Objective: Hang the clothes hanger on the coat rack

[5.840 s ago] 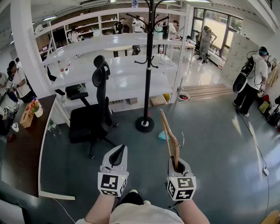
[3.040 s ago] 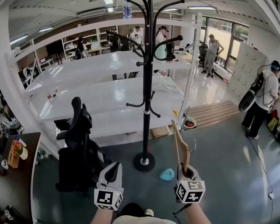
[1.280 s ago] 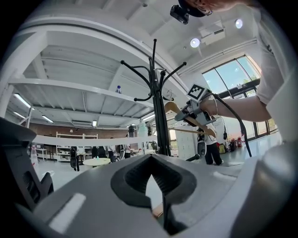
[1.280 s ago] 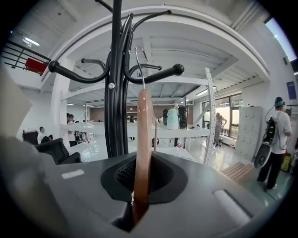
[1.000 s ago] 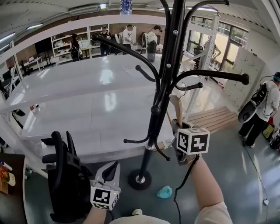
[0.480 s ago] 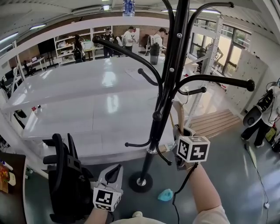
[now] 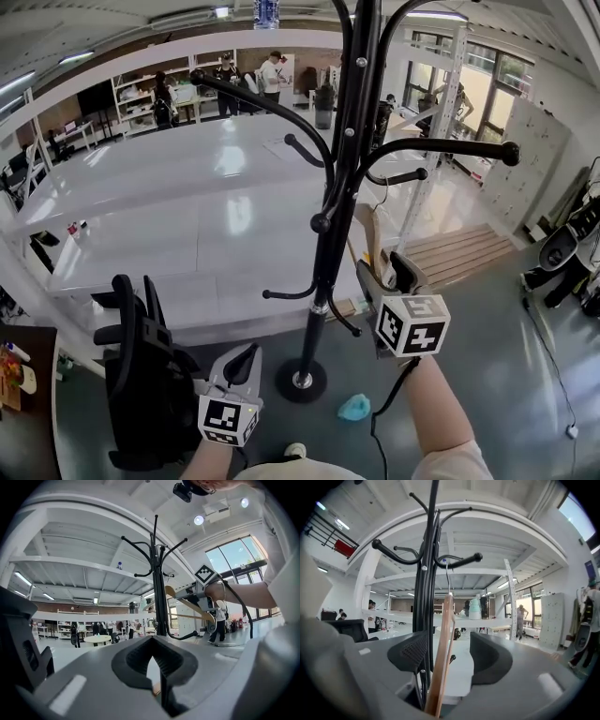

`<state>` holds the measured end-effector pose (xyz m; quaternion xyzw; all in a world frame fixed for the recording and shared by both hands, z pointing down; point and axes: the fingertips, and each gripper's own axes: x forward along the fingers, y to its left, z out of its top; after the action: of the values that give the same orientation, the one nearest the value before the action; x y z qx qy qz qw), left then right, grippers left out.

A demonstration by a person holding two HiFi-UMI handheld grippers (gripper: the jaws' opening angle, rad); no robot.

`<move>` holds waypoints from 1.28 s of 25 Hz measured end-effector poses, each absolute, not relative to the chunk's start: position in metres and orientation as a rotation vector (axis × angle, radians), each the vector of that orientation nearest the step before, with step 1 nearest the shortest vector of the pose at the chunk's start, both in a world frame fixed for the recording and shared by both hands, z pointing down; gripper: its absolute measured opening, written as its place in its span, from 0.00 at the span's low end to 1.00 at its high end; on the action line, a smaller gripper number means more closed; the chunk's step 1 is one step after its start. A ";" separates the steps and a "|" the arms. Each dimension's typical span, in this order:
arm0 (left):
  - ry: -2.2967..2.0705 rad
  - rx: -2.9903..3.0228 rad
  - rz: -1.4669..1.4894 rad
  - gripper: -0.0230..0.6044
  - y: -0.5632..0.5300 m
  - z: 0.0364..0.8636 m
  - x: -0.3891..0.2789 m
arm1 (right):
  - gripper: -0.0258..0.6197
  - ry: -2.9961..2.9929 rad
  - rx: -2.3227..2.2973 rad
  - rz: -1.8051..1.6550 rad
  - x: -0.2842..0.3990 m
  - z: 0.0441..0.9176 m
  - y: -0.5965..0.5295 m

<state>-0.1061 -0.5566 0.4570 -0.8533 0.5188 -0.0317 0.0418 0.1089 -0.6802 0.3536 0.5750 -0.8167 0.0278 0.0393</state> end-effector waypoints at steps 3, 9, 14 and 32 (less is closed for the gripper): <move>1.600 -2.605 -0.070 0.04 -0.547 0.449 -0.103 | 0.50 -2.532 1.786 -0.033 0.113 0.330 -0.657; 1.588 -2.580 -0.019 0.04 -0.519 0.426 -0.089 | 0.42 -2.596 1.813 -0.108 0.125 0.304 -0.597; 1.568 -2.557 0.026 0.04 -0.488 0.407 -0.072 | 0.22 -2.611 1.852 -0.118 0.143 0.306 -0.543; 1.582 -2.530 0.036 0.04 -0.335 0.390 -0.020 | 0.08 -2.535 1.831 0.018 0.183 0.424 -0.364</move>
<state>-0.0196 -0.3353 0.3896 -0.8451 0.5286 0.0119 0.0786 0.1833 -0.3636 0.4236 0.5855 -0.8106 0.0058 0.0071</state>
